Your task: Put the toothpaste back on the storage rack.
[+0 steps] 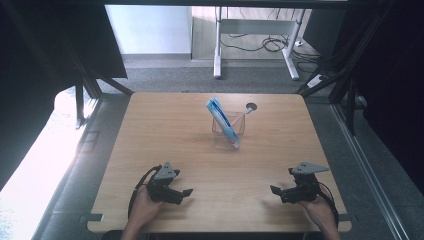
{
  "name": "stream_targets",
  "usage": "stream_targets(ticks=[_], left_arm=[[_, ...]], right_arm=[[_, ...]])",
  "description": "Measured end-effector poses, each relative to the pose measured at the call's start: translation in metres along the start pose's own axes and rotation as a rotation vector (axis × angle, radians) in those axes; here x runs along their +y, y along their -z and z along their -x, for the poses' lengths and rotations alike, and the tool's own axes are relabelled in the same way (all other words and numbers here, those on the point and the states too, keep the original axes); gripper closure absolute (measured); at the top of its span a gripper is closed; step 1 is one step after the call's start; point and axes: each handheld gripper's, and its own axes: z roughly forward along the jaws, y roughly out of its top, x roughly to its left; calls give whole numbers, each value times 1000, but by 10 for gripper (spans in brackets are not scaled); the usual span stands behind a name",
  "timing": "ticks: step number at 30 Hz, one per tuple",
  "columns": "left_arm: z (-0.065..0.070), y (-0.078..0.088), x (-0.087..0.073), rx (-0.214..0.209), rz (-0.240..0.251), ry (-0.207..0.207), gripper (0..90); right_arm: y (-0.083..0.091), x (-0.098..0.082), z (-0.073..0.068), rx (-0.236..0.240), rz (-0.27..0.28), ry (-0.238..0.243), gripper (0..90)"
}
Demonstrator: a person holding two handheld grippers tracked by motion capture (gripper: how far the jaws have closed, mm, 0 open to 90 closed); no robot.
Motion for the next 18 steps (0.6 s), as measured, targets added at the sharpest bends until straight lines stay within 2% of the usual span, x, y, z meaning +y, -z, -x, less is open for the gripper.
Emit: stream_targets(ticks=[10,15,18], left_arm=[[1,-3,0,7,-21,-16,130],[2,-4,0,14,-31,-21,130],[1,-4,1,22,-29,-21,130]], right_arm=[[-12,-18,0,-22,-63,28,0],[-17,-23,-3,-48,-110,73,0],[-19,-24,-4,-47,-119,85,0]])
